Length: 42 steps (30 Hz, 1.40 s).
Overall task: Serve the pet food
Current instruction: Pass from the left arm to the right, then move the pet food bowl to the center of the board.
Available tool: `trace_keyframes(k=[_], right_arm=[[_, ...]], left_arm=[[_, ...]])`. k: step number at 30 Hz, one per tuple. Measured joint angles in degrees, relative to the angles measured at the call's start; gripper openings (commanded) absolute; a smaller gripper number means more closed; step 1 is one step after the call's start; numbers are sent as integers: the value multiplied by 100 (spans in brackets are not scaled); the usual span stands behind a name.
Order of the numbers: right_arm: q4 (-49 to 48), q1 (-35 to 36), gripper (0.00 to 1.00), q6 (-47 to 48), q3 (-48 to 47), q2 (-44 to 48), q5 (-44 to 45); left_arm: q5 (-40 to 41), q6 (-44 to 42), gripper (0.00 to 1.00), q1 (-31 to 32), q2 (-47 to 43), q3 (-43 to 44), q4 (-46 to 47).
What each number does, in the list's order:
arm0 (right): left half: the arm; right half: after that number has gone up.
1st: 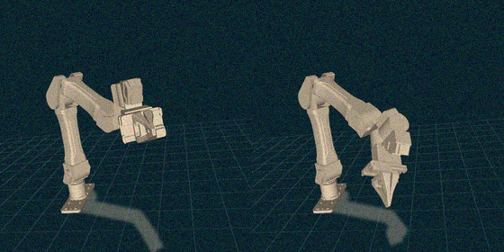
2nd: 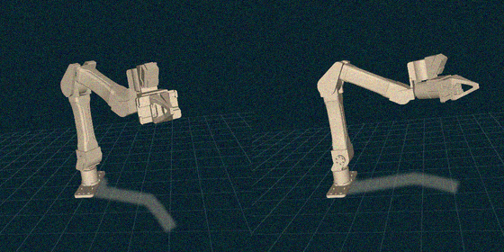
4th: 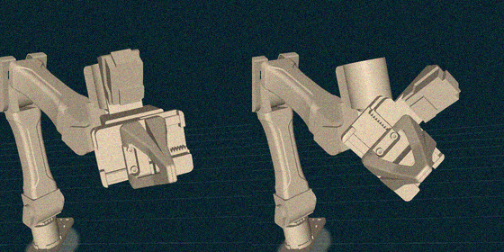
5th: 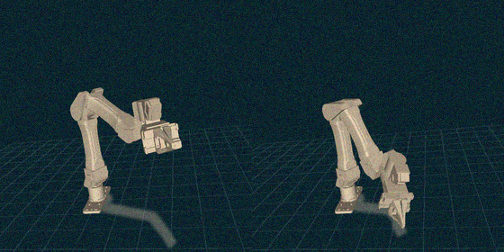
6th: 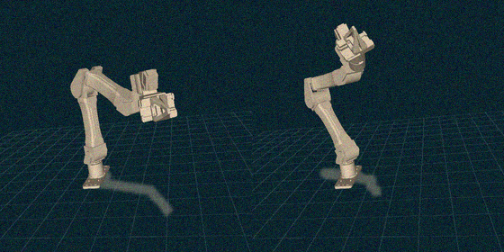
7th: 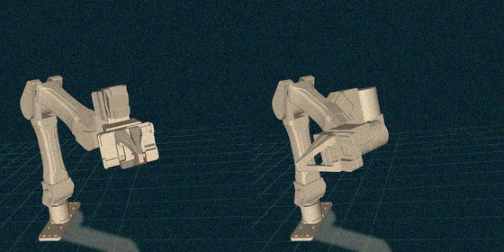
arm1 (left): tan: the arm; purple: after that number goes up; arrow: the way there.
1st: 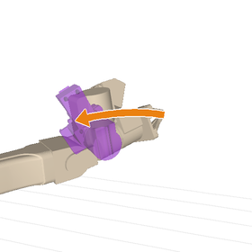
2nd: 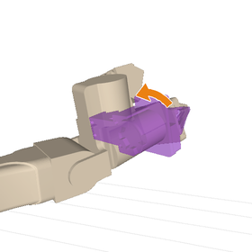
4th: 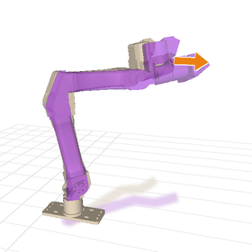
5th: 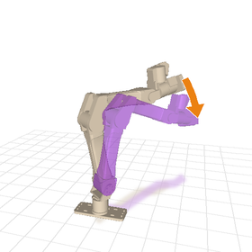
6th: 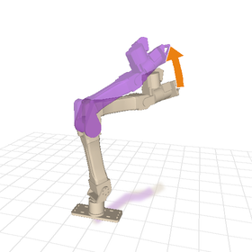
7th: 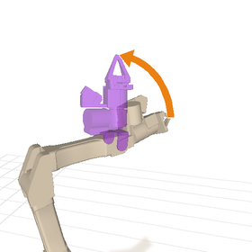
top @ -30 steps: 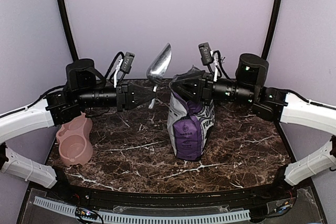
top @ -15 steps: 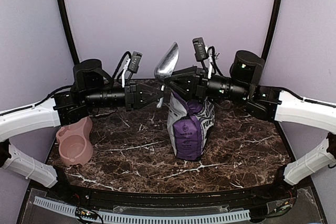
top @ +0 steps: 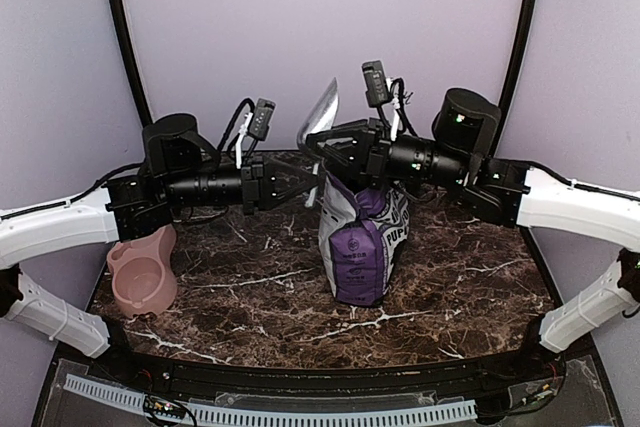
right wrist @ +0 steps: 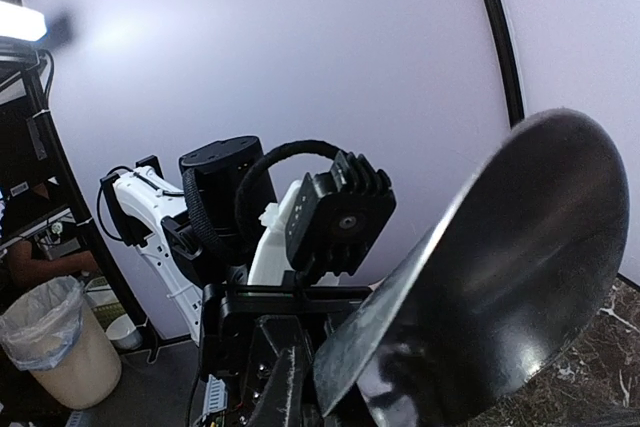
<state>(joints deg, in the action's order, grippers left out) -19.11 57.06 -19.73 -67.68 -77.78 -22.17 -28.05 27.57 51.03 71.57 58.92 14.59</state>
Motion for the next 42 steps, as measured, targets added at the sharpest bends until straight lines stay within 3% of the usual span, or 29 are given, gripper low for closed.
trace_keyframes(k=[8,18,24,32,42], right_arm=[[-22,59,0,-190,0,-9,-74],[400,63,0,166,55,278,507],[1233,63,0,529,59,826,1399],[2472,48,0,892,59,1351,2719],[3689,-153,0,955,494,1779,3722]], left_arm=[[24,-282,5,11,33,0,44],[682,-535,68,26,-179,-2,-557],[1862,-800,87,26,-732,122,-1687],[3759,-861,87,-116,-975,691,-3532],[4944,125,83,-1694,-564,953,-5958]])
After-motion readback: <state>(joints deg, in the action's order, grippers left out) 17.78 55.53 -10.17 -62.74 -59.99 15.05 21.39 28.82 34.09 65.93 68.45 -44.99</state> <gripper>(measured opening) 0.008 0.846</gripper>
